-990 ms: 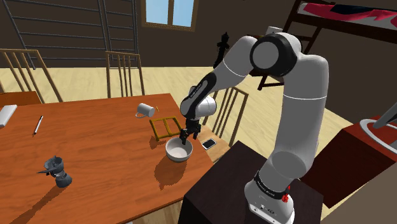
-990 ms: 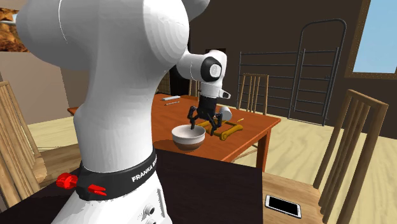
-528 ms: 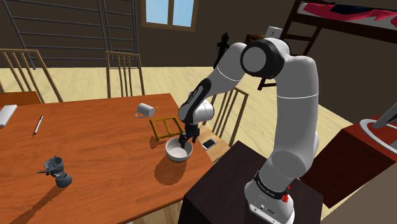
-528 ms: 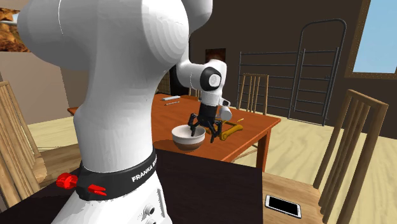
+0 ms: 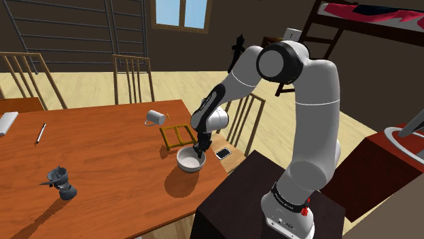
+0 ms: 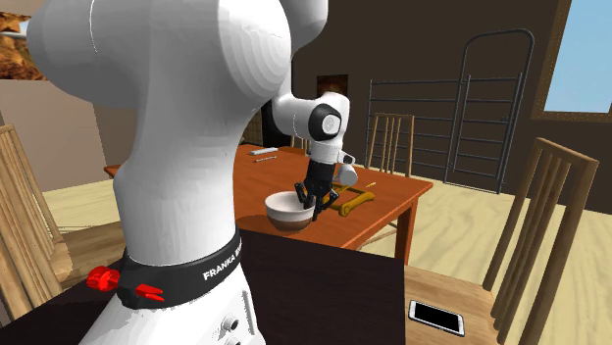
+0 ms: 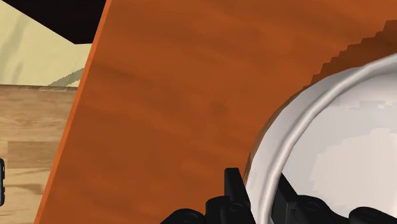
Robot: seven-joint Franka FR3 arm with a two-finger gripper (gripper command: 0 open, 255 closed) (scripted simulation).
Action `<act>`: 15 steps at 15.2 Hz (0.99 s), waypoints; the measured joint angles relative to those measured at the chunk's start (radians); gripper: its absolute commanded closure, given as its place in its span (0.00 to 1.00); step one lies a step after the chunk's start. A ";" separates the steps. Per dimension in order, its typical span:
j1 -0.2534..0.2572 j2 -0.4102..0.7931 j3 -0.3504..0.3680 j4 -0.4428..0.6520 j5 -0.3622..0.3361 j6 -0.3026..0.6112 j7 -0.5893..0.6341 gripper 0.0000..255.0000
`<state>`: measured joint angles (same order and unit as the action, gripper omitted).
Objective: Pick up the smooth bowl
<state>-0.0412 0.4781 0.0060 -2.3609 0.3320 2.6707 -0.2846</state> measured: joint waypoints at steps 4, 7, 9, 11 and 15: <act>0.002 -0.020 -0.004 -0.007 -0.005 -0.013 0.005 1.00; 0.009 -0.059 -0.012 -0.016 -0.016 -0.043 0.019 1.00; 0.013 -0.087 -0.017 -0.024 -0.024 -0.062 0.027 1.00; 0.016 -0.119 -0.022 -0.034 -0.032 -0.083 0.035 1.00; 0.022 -0.170 -0.033 -0.036 -0.051 -0.132 0.054 1.00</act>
<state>-0.0193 0.3077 -0.0267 -2.3971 0.2810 2.5389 -0.2302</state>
